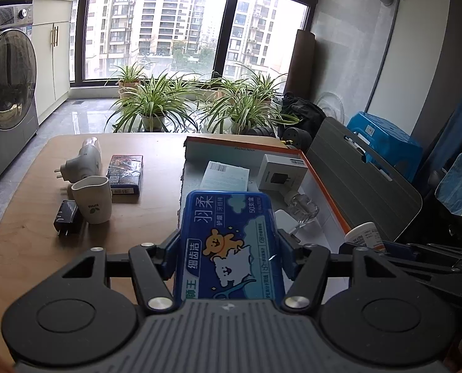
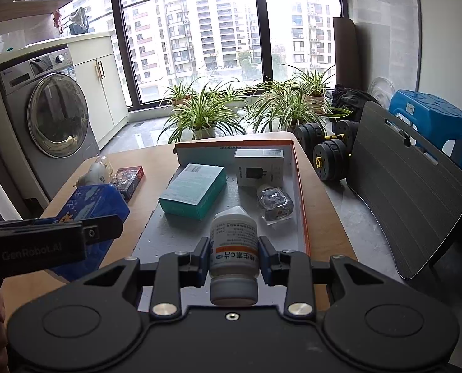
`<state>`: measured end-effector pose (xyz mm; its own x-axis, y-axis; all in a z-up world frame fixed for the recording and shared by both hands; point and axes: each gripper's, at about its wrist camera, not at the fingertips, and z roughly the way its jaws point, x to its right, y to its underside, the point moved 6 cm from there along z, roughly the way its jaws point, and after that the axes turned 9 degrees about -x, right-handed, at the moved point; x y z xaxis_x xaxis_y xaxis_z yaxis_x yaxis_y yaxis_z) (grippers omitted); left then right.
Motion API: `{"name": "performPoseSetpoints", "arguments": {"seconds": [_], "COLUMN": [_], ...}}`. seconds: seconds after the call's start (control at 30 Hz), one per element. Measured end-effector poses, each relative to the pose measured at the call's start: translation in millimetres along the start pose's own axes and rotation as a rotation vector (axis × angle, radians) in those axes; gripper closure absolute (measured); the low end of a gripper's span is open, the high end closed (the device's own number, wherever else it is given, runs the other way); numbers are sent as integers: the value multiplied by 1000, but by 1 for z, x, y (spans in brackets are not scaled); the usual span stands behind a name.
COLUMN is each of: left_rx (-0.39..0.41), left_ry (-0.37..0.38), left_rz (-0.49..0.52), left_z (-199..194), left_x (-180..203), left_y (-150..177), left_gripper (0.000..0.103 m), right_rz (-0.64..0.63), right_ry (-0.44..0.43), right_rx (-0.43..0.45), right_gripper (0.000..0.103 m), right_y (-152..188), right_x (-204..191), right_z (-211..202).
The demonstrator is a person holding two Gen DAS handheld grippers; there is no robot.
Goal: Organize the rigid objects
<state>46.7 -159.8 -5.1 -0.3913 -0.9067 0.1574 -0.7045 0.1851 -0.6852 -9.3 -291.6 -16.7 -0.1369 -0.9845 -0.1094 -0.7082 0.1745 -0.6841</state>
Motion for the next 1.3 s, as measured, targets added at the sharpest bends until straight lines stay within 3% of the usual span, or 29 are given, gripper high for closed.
{"name": "performPoseSetpoints", "arguments": {"seconds": [1.3], "left_rx": [-10], "left_ry": [4], "left_rz": [-15], "left_z": [0], "left_x": [0], "left_y": [1], "left_gripper": [40], "right_rz": [-19], "right_ry": [4], "right_rx": [-6], "right_gripper": [63], "right_y": [-5], "right_x": [-5], "right_z": [0]}}
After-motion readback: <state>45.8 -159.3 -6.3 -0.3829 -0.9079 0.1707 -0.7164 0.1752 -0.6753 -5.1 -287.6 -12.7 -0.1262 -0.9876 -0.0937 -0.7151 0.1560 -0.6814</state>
